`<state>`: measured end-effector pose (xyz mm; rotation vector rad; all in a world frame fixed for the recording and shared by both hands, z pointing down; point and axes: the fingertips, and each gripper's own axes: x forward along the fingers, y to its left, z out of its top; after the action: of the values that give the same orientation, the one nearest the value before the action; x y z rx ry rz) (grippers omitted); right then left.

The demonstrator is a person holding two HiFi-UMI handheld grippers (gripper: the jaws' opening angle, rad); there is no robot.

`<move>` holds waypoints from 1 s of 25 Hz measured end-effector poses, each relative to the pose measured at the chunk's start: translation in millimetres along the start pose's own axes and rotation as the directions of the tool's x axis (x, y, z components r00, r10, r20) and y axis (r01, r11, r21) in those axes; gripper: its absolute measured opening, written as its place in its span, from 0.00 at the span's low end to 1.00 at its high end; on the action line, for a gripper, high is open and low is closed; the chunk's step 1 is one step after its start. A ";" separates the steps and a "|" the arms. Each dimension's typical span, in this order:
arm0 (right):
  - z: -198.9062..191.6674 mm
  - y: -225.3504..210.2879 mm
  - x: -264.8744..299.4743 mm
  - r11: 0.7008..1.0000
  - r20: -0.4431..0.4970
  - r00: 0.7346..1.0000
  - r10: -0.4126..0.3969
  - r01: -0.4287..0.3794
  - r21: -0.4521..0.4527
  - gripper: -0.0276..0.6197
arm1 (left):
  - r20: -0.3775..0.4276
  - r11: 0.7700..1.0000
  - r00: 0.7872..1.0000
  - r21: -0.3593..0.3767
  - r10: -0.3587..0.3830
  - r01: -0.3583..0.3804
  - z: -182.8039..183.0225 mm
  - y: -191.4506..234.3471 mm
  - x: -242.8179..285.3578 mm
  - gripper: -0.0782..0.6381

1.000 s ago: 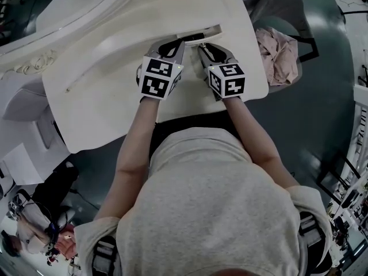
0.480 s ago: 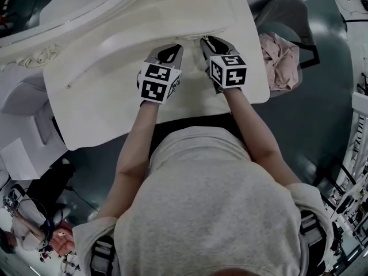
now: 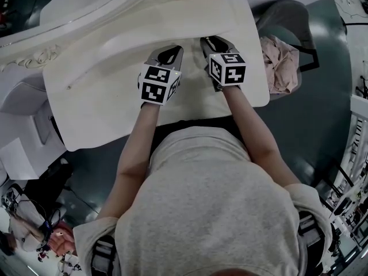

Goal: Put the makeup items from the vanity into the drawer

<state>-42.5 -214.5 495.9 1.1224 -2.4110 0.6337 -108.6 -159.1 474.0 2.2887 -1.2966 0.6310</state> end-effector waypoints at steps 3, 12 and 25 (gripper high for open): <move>-0.4 3.4 -0.5 1.000 0.001 1.000 0.015 -0.015 -0.010 0.20 | 0.013 1.000 1.000 -0.003 -0.009 0.009 0.5 -2.2 -1.7 0.12; -5.0 14.9 -27.0 0.992 -0.045 0.993 0.112 -0.115 -0.051 0.20 | 0.083 0.999 0.996 -0.030 -0.016 0.019 5.3 -9.6 -13.7 0.12; 35.0 73.2 -89.0 0.902 -0.057 0.921 0.386 -0.390 -0.185 0.05 | 0.232 0.990 0.970 -0.107 -0.067 0.094 36.7 -33.1 -35.5 0.12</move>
<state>-52.9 -138.3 403.3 0.5546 -2.6347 0.5083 -89.7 -140.6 419.2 2.3551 -1.2957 0.2626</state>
